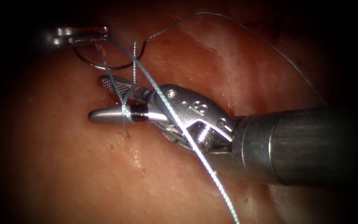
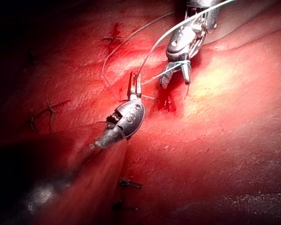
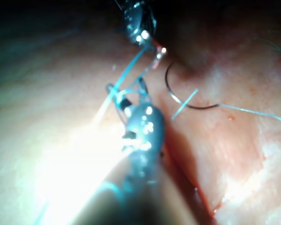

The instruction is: Wound Closure

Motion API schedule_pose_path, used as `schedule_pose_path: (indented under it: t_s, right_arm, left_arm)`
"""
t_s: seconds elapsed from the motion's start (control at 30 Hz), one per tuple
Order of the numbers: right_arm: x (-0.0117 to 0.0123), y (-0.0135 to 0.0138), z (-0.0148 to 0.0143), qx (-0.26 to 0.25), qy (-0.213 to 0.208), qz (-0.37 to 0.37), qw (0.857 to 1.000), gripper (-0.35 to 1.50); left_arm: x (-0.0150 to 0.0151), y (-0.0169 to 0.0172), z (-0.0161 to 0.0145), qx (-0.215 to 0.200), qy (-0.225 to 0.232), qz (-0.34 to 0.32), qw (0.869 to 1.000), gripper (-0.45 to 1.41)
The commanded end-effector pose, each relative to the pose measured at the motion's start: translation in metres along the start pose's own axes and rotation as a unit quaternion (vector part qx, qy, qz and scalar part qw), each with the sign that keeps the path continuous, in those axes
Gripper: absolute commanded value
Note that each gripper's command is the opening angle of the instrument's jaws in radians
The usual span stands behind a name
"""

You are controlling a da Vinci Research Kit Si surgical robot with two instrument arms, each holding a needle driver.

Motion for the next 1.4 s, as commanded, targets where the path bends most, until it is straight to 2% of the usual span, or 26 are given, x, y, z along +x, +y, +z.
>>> schedule_pose_path:
  t_s: [0.03,0.37,0.7,0.9,1.07,1.4]
  right_arm:
    - [-0.0005,0.0,0.0007,0.003,0.0,0.004,1.0,0.66]
    - [-0.0004,-0.0014,0.0014,0.032,0.001,0.008,0.999,0.63]
    - [0.0006,-0.0017,0.0016,0.042,0.02,0.012,0.999,0.63]
    - [0.0012,-0.0012,0.0015,0.048,0.039,0.014,0.998,0.64]
    - [0.0017,-0.0002,0.0008,0.026,0.047,0.005,0.999,0.63]
    - [0.002,0.0021,-0.0014,-0.011,0.055,-0.002,0.998,0.61]
  left_arm:
    - [-0.0006,0.0,0.0008,0.002,0.0,0.001,1.0,-0.45]
    - [-0.0014,-0.0004,0.0032,0.006,0.006,0.002,1.0,-0.45]
    - [-0.0034,0.0004,0.0032,0.005,0.006,0.009,1.0,-0.45]
    - [-0.0047,0.0021,0.0031,0.004,0.005,0.001,1.0,-0.45]
    - [-0.0048,0.0034,0.0023,0.001,0.007,-0.004,1.0,-0.45]
    - [-0.0031,0.0053,-0.0001,0.001,0.022,-0.019,1.0,-0.45]
